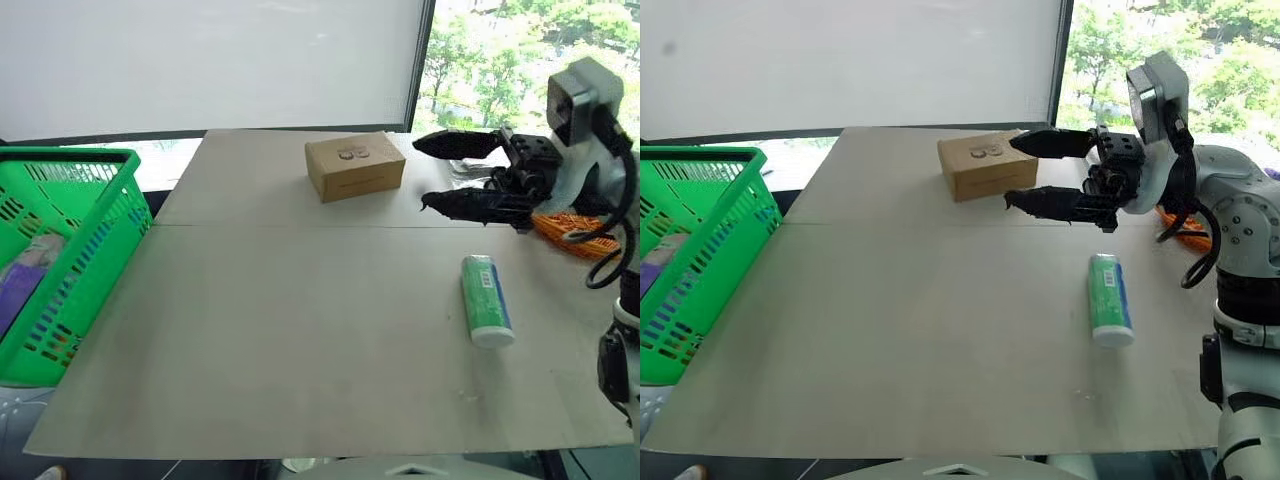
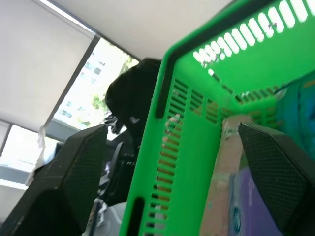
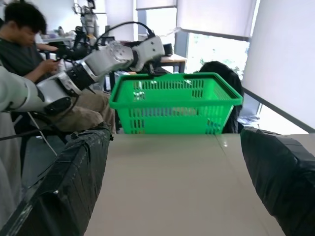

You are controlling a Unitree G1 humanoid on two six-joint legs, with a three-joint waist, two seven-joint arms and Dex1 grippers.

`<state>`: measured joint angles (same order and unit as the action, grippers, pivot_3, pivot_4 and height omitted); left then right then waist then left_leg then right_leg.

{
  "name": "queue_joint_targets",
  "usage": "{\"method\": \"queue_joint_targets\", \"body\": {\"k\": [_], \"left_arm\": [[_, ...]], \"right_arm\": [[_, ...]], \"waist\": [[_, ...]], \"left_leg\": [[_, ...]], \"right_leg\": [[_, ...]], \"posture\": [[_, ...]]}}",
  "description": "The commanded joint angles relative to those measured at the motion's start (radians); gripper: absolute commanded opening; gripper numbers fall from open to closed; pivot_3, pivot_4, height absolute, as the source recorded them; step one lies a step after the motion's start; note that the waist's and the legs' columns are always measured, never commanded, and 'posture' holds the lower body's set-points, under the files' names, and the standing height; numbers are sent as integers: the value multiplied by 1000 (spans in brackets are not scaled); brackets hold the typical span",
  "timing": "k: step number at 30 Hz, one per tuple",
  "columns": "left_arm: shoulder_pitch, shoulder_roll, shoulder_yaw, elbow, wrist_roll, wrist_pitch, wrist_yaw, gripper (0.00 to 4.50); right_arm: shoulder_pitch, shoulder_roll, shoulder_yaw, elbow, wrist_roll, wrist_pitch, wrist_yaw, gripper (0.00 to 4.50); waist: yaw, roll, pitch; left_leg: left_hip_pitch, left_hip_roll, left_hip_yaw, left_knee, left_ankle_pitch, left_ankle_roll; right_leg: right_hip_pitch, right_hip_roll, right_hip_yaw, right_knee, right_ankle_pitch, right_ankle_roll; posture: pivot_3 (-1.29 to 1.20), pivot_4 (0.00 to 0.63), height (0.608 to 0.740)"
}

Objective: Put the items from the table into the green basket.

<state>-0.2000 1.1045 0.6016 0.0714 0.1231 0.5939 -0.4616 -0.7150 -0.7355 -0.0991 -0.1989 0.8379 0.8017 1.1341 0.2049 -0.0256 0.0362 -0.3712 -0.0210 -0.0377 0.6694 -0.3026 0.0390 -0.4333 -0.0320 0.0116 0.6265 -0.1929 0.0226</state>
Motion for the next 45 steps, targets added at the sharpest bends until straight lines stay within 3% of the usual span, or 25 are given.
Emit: {"method": "queue_joint_targets", "body": {"k": [1, 5, 9, 11, 14, 17, 21, 24, 35, 45], "left_arm": [[-170, -81, 13, -116, -228, 27, -82, 4287], [-125, -144, 7, -315, -477, 80, -307, 4287], [90, -148, 31, -521, -687, 178, -511, 4287], [166, -131, 34, -566, -704, 177, -546, 4287], [185, -121, 19, -567, -720, 169, -545, 4287], [200, -113, -12, -557, -704, 150, -545, 4287], [197, -106, -40, -548, -701, 131, -543, 4287], [190, -106, -42, -551, -708, 131, -536, 4287], [203, -101, -59, -558, -712, 121, -538, 4287], [291, -94, 50, -657, -891, 198, -627, 4287]], "right_arm": [[103, -85, 67, -30, -174, -58, -50, 4500], [243, -160, 103, -123, -225, -12, -86, 4500], [380, -143, 112, -248, -292, 133, -317, 4500], [457, -143, 107, -327, -318, 217, -415, 4500], [555, 4, -5, -470, -283, 458, -614, 4500], [575, 104, -23, -529, -328, 599, -741, 4500], [595, 190, 26, -511, -448, 594, -912, 4500], [598, 187, 66, -507, -536, 516, -989, 4500], [620, 295, -5, -366, -587, 445, -1018, 4500], [604, 271, -3, -326, -596, 371, -967, 4500]], "waist": [[8, -4, -3], [-1, -5, -7], [-38, -3, -8], [-50, -3, -7], [-54, -2, -7], [-58, 4, -5], [-73, 11, -1], [-85, 11, 0], [-125, 16, 2], [-139, 18, 4]], "left_leg": [[-1, 0, 0, 0, 0, 0], [-12, -1, 3, 4, 4, -1], [-14, 0, 10, 5, 5, 0], [-12, 1, 11, 4, 5, 0], [-10, 2, 8, 3, 3, 4], [-7, 2, 8, 5, 6, 1], [14, 4, 7, 6, 6, 1], [23, 7, 6, 6, 3, -3], [23, 8, 7, -2, 6, 1], [25, 9, 7, -1, 6, 1]], "right_leg": [[0, -1, -2, 0, 0, 0], [-12, -3, -2, 3, 1, 0], [-16, -4, -2, 4, 1, -1], [-16, -3, -2, 4, 1, -1], [-13, -3, -5, 4, 0, -3], [-10, 0, -5, 6, 0, -7], [11, 7, -13, 3, -4, -3], [21, 7, -17, -1, -4, -2], [19, 11, -14, 0, -6, -6], [19, 12, -14, 0, -6, -6]], "posture": [[229, 0, 740], [216, 0, 740], [191, 0, 740], [188, 0, 740], [180, 0, 740], [172, 0, 740], [170, 0, 740], [169, 0, 740], [162, 0, 740], [180, 0, 740]]}}
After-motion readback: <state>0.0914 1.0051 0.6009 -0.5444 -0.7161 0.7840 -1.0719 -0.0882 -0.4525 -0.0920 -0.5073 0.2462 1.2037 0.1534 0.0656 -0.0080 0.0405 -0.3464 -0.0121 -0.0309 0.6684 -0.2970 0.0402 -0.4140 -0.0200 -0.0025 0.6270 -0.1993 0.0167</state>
